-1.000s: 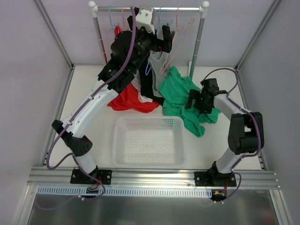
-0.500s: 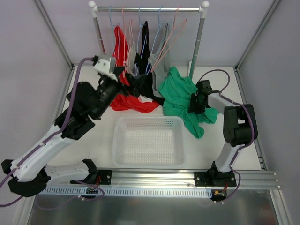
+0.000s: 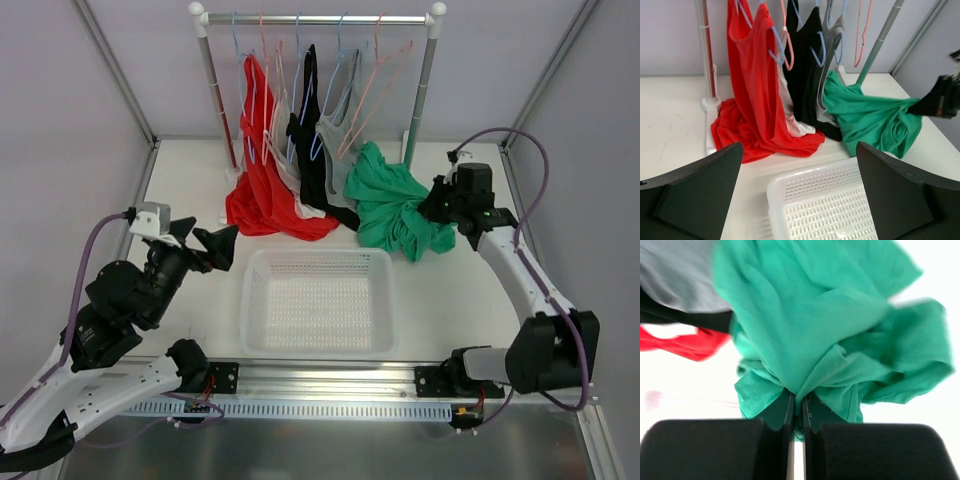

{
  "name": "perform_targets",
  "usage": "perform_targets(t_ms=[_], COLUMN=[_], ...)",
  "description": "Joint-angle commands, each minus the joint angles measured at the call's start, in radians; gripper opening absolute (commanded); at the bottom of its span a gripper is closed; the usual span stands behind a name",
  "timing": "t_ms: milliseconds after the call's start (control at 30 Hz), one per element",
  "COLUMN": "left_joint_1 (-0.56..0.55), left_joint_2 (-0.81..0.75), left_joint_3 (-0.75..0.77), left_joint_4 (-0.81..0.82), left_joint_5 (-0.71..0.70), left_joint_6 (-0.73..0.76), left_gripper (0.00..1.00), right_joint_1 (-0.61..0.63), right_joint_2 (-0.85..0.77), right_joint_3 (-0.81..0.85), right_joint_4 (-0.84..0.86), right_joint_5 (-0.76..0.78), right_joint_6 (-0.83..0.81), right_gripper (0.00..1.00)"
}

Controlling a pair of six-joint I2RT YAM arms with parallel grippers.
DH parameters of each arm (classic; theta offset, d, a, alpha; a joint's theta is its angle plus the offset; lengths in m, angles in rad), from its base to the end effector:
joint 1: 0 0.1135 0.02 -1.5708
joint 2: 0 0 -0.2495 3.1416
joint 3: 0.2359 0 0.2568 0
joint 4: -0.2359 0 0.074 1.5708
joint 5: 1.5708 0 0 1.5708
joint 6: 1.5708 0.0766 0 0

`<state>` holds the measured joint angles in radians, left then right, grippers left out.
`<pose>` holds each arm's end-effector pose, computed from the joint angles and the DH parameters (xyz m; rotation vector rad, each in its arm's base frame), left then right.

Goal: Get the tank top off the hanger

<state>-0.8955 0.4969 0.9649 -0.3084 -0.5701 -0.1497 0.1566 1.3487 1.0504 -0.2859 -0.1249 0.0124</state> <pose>0.1155 -0.0781 0.4206 0.0604 1.4512 -0.4560 0.3407 0.0635 0.2581 -0.2278 2.1469 0.2323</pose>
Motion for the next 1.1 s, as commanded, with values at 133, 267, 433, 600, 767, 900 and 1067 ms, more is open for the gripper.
perform_targets(t_ms=[133, 267, 433, 600, 767, 900, 1067], left_joint_1=[0.001, 0.001, 0.001, 0.003, 0.003, 0.004, 0.056], left_joint_2=[-0.098, -0.087, -0.133, -0.214, -0.261, -0.242, -0.196], left_joint_3=[-0.025, -0.015, -0.060, -0.091, -0.109, -0.106, -0.089], left_joint_4=[-0.211, -0.316, -0.325, -0.336, -0.353, -0.373, -0.422], left_joint_5=[-0.002, -0.002, -0.129, -0.252, -0.304, -0.343, -0.376], left_joint_6=[-0.076, -0.082, -0.119, -0.168, -0.160, -0.165, -0.214], left_gripper=[0.99, 0.99, 0.99, 0.99, 0.98, 0.99, 0.99], right_joint_1=[-0.022, -0.025, -0.029, -0.031, -0.031, -0.031, -0.031], right_joint_2=[-0.218, -0.220, -0.163, -0.073, -0.026, -0.017, -0.037], right_joint_3=[0.201, 0.420, 0.739, 1.005, 1.261, 1.346, 1.329], right_joint_4=[-0.024, -0.153, -0.292, -0.386, -0.406, -0.380, -0.322], right_joint_5=[-0.013, -0.004, -0.004, -0.013, -0.091, -0.203, -0.395], right_joint_6=[0.032, 0.001, -0.034, -0.042, -0.043, -0.009, 0.104], right_gripper=[0.00, 0.00, 0.00, 0.00, 0.00, 0.00, 0.00])
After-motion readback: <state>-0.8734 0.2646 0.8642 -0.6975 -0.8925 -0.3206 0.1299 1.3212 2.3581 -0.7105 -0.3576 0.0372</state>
